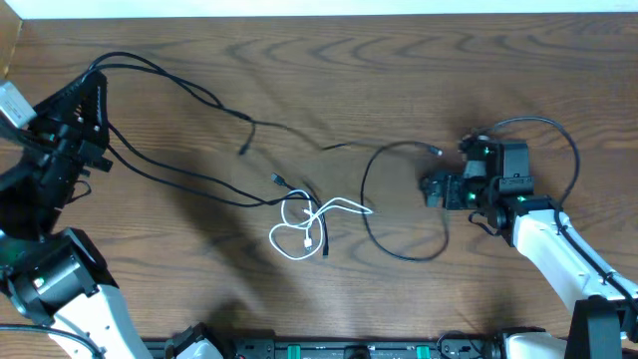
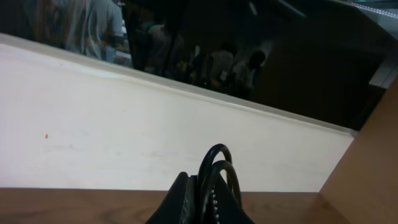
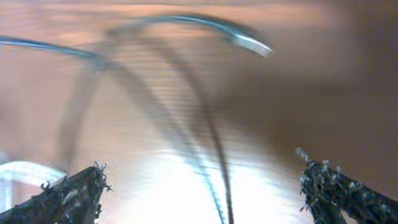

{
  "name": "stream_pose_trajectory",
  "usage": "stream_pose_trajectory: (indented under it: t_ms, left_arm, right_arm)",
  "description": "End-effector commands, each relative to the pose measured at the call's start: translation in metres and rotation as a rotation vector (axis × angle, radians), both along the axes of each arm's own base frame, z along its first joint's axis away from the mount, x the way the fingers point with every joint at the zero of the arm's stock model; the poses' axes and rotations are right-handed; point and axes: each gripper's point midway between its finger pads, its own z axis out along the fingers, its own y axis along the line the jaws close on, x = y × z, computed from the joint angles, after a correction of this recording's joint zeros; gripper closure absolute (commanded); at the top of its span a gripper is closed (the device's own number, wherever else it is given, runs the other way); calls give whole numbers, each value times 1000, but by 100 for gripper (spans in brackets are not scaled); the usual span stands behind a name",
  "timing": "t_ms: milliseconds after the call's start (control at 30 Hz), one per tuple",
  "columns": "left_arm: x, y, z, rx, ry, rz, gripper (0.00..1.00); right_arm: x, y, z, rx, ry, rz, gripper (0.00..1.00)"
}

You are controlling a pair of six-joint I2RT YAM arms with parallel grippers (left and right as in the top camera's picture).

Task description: Untangle cables

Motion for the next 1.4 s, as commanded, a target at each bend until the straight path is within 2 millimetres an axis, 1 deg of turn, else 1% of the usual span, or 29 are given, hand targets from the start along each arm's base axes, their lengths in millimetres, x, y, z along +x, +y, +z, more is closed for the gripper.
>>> stream_pose_trajectory:
  t_ms: [0, 133, 233, 333, 400, 433, 467, 633, 700, 833, 933, 1000, 1033, 1100, 1133, 1167, 1200, 1233, 1367]
  left_arm:
    - [-3, -1, 15, 25, -33, 10, 92]
    - [-2, 0, 13, 17, -23, 10, 92]
    - [-1, 1, 5, -13, 16, 10, 92]
    - [1, 2, -4, -47, 60, 10, 92]
    - [1, 1, -10, -69, 89, 5, 92]
    - [2, 0, -12, -76, 99, -1, 92]
    - [2, -2, -14, -81, 106, -5, 92]
    - [4, -4, -16, -88, 115, -14, 92]
    - [5, -3, -17, -90, 118, -14, 92]
    - [6, -2, -19, -94, 124, -14, 92]
    - [7, -1, -19, -95, 125, -14, 92]
    - [7, -1, -19, -95, 125, -14, 92]
    - [7, -1, -20, -96, 126, -14, 92]
    - [8, -1, -20, -97, 128, -14, 92]
    - [8, -1, -20, -98, 129, -14, 92]
    - [8, 0, -21, -98, 129, -14, 92]
    - [8, 0, -21, -99, 130, -14, 92]
    - [8, 0, -21, -99, 130, -14, 92]
    - [8, 0, -21, -99, 130, -14, 92]
  right_arm:
    - [-23, 63, 39, 282, -124, 400, 1]
    - [-27, 74, 52, 351, -162, 467, 1]
    - [-30, 83, 55, 353, -178, 503, 1]
    - [-37, 98, 56, 334, -218, 589, 2]
    - [-42, 109, 56, 307, -256, 655, 15]
    - [-44, 115, 54, 276, -276, 689, 22]
    - [-45, 118, 52, 251, -285, 705, 23]
    - [-55, 137, 42, 134, -332, 804, 21]
    - [-57, 141, 38, 94, -347, 828, 21]
    - [-56, 148, 22, -6, -337, 829, 21]
    - [-55, 152, 9, -18, -320, 838, 26]
    - [-54, 153, 0, -19, -306, 841, 32]
    - [-53, 154, -8, -20, -293, 842, 44]
    - [-53, 155, -17, -13, -276, 847, 53]
    - [-53, 156, -19, -6, -271, 851, 62]
    - [-54, 157, -21, 0, -269, 854, 76]
    - [-54, 157, -21, 0, -270, 854, 94]
    - [-53, 158, -20, 0, -272, 854, 99]
    - [-50, 158, -11, 29, -264, 802, 99]
